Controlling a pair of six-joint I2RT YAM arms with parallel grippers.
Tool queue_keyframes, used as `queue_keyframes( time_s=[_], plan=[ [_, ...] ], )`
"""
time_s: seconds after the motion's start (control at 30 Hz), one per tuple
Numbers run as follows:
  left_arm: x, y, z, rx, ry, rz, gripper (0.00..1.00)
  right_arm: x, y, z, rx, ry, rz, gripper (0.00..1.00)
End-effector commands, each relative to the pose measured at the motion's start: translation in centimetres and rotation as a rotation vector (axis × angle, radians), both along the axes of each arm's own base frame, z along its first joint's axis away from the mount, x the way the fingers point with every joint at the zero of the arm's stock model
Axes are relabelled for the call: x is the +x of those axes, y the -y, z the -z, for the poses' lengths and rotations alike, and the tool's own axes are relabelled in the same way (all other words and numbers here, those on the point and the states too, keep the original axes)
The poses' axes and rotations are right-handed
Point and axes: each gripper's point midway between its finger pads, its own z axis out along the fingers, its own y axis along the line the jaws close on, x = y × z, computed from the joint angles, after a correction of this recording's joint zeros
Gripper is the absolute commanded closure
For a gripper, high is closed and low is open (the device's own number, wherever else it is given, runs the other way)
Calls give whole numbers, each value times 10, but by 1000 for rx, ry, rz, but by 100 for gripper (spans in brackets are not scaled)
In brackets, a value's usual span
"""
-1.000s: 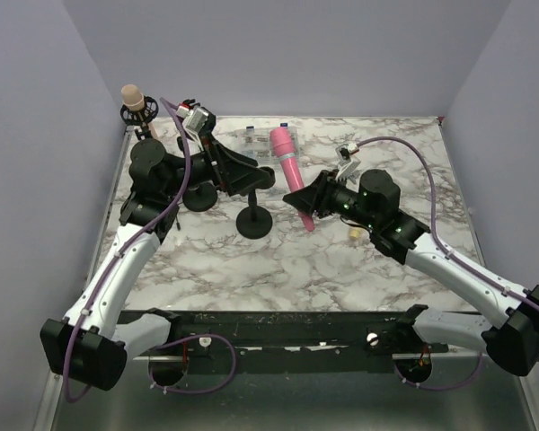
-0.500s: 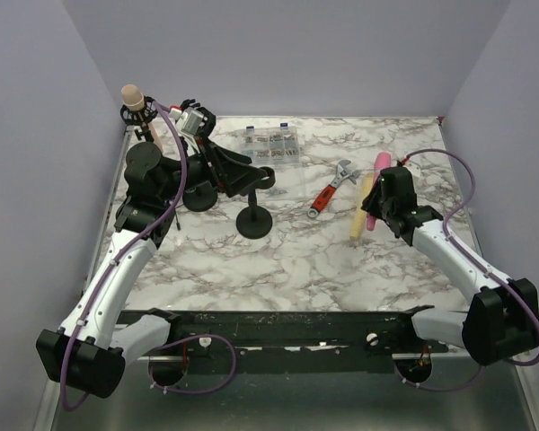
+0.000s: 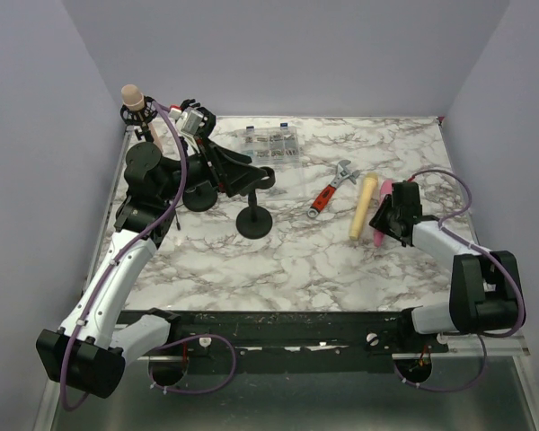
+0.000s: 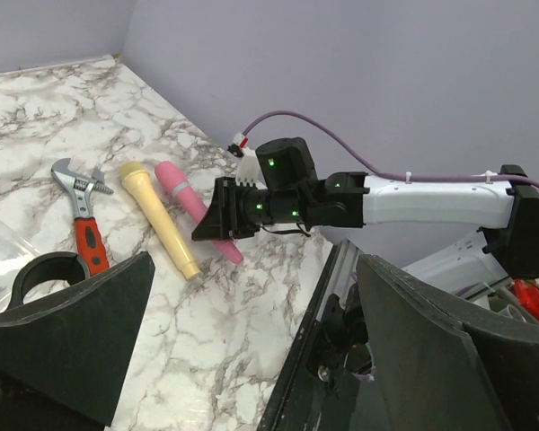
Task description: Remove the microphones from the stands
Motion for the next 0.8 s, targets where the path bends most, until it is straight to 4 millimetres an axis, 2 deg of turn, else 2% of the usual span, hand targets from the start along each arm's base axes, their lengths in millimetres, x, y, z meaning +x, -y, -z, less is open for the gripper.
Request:
queue_keyframes(
  time_s=[0.0,0.23,0.47,0.6,0.77],
  plan=[
    [1,0,-1,-9,14,-5,1,12,-9,2,54,45,-38,82],
    [0,-2,-3,-9,24,-17,1,8,-4,5,34,34,-20,61],
    [0,-2,-2,-5,27,-19,1,7,-6,4,42,38,-33,47],
    [2,-2,-1,1,25,-22,1,7,-9,3,53,42,-48,41],
    [2,-2,-1,4,31,-26,1,7,-11,0,65,59,-55,40]
  ],
)
